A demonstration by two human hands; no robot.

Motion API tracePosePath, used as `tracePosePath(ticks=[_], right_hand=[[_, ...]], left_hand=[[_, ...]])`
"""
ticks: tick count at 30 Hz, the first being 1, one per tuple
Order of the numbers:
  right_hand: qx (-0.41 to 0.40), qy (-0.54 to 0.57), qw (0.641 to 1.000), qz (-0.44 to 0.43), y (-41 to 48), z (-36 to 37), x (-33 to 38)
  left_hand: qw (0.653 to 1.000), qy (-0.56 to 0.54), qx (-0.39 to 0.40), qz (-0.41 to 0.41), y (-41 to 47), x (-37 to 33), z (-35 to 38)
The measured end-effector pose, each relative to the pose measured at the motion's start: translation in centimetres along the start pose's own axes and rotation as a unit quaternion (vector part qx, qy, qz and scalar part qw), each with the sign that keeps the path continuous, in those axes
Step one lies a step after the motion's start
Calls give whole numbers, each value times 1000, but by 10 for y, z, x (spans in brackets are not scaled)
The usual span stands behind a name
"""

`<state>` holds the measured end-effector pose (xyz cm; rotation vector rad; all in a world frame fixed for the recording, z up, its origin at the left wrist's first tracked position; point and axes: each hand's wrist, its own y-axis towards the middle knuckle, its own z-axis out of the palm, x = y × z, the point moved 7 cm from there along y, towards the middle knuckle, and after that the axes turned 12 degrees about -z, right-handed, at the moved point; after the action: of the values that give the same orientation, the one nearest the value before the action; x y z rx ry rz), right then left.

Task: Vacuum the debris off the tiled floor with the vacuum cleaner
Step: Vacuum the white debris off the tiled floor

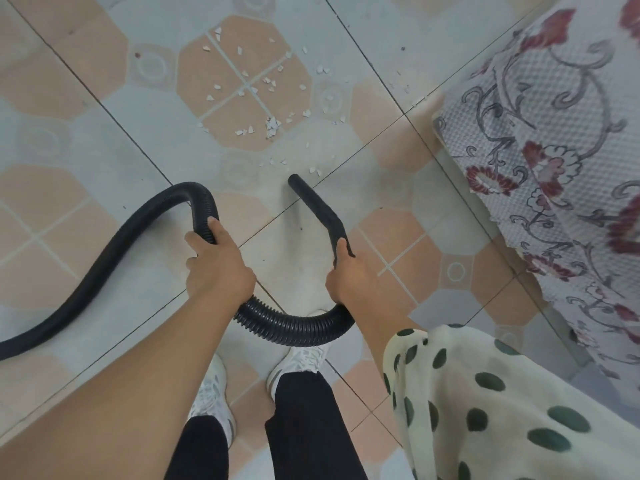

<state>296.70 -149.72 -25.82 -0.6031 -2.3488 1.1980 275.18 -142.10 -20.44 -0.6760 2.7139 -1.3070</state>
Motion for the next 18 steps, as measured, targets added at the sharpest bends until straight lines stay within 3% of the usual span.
tracePosePath(ticks=[10, 18], right_hand=[[5, -19, 999, -29, 14, -15, 15], [-4, -1, 999, 38, 8, -37, -20]], left_hand=[[999, -28, -7, -35, 4, 7, -11], [997, -61, 18, -38, -14, -14, -3]])
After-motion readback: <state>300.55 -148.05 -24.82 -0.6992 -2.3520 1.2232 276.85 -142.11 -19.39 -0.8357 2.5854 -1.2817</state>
